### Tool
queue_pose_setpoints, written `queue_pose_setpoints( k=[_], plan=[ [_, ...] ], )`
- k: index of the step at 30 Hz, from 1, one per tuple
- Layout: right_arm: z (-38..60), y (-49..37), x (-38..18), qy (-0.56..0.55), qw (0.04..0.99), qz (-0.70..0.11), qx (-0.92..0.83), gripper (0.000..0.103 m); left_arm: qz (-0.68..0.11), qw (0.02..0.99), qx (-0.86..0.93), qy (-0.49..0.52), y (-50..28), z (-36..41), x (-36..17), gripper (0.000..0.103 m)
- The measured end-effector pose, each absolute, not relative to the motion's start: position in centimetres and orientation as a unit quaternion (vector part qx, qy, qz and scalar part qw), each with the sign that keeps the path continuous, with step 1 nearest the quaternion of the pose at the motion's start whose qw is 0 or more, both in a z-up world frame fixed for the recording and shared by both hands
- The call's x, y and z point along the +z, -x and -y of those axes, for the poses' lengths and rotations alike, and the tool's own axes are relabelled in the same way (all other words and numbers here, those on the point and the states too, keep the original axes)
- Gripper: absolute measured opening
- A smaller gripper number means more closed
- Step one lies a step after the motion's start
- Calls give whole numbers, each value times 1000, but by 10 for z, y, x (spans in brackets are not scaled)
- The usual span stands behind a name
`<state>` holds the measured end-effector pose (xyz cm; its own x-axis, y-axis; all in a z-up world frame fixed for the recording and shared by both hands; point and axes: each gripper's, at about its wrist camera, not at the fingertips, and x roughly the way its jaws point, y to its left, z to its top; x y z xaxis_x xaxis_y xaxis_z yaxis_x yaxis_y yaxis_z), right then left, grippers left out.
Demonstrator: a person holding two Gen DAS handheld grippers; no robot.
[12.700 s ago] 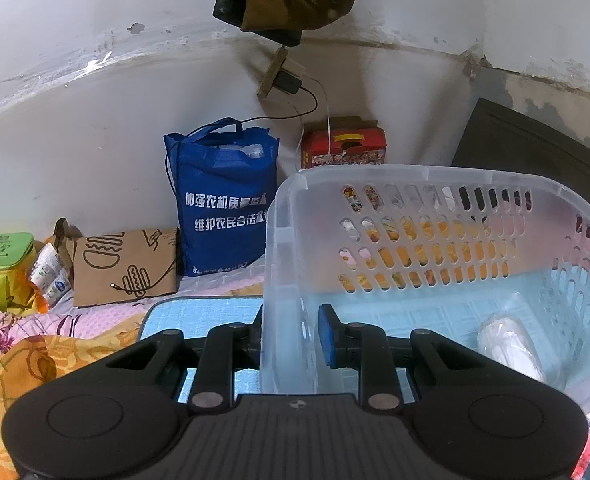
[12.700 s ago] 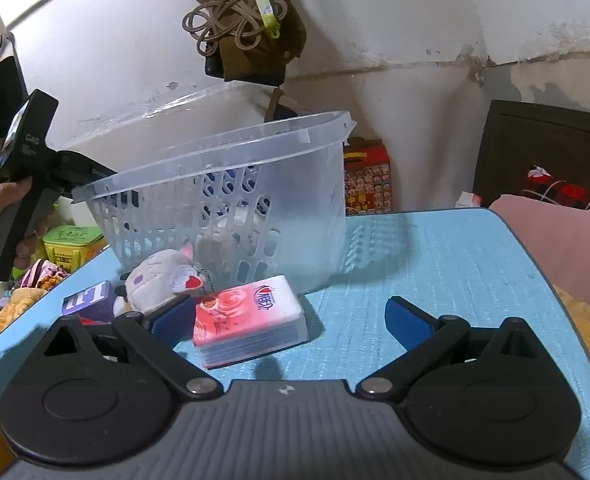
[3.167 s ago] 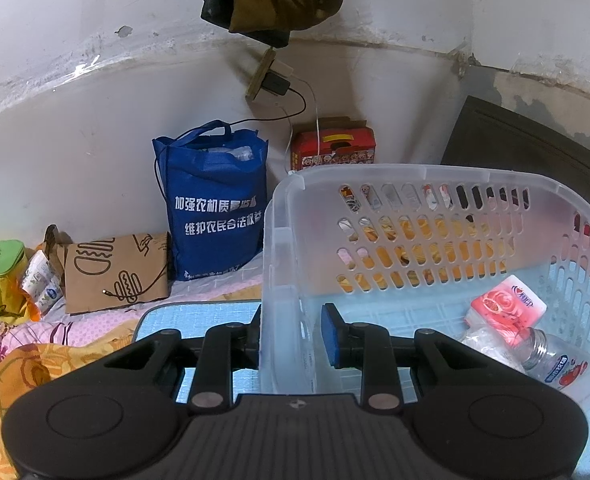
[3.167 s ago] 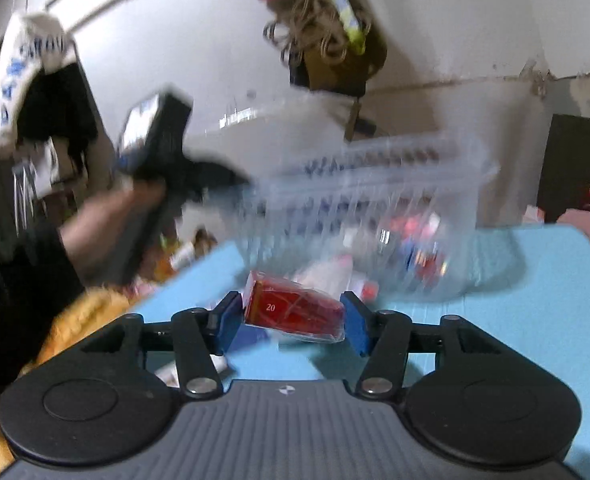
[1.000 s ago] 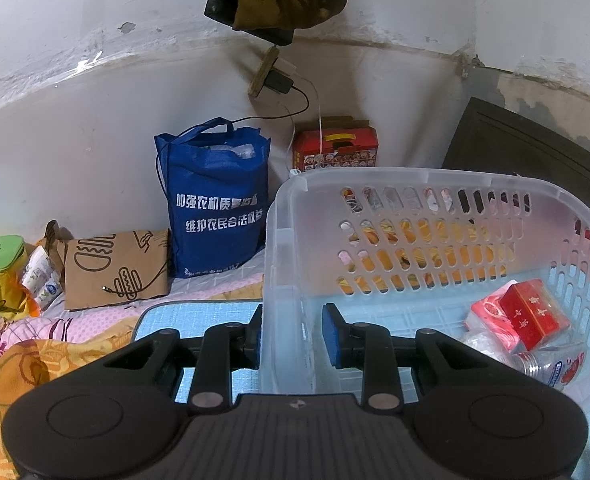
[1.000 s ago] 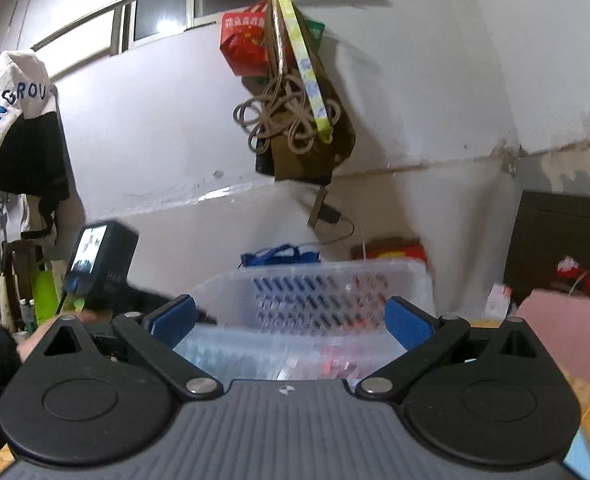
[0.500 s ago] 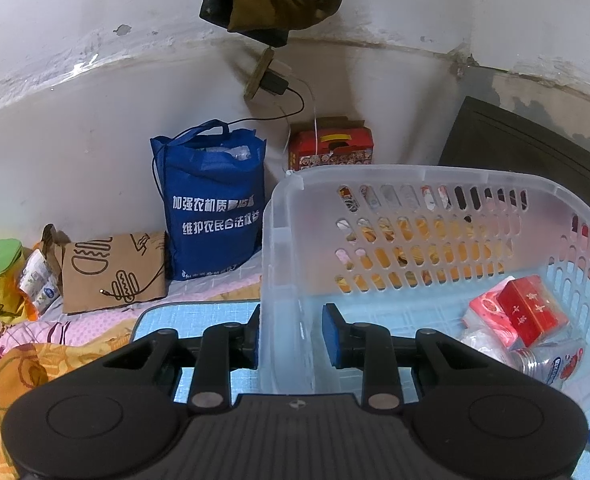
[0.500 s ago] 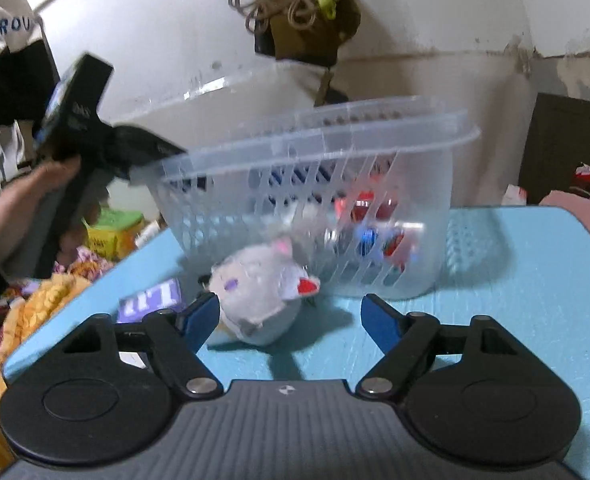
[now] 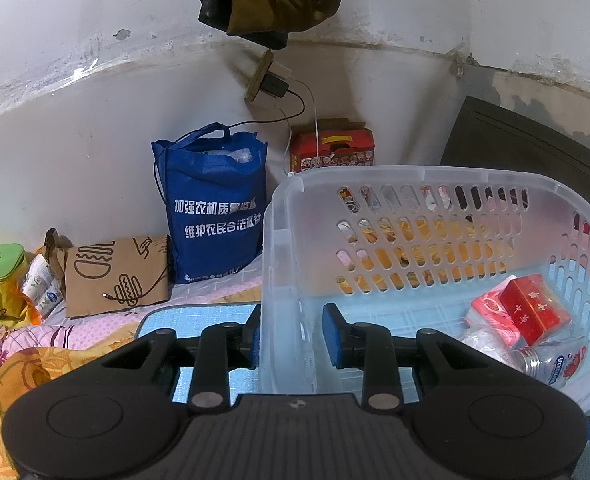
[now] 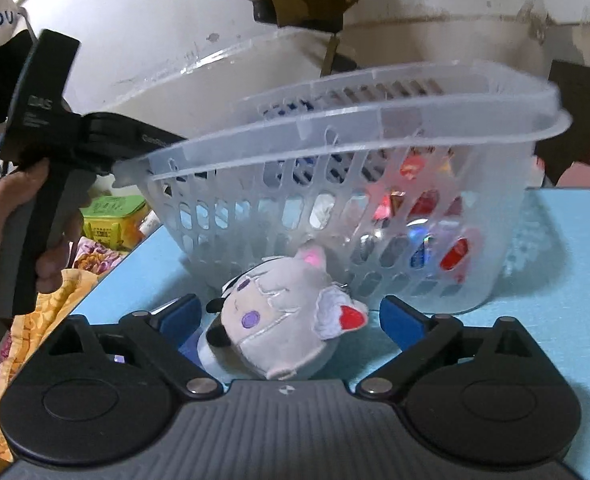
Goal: Organize objects
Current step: 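Grasp the white plush cat doll on the mat with the right gripper, then carry the plush doll into the basket and open the right gripper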
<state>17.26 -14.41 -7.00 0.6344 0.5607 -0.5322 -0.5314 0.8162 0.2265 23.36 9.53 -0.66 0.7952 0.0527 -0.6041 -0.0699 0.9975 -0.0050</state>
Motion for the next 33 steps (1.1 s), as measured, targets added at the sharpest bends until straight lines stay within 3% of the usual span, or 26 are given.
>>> queue_pose_setpoints(
  k=[7, 12, 24, 33],
  plan=[
    [146, -174, -78, -31, 903, -309, 296, 96, -318, 947, 31, 15, -234, -95, -6, 34],
    [146, -169, -77, -37, 898, -301, 319, 72, -318, 947, 32, 15, -234, -95, -5, 35],
    [196, -134, -69, -83, 911, -262, 308, 69, -316, 948, 38, 9, -234, -94, -6, 35],
    [225, -102, -33, -67, 930, -185, 310, 69, -316, 948, 42, 7, -236, -91, -7, 36]
  ],
)
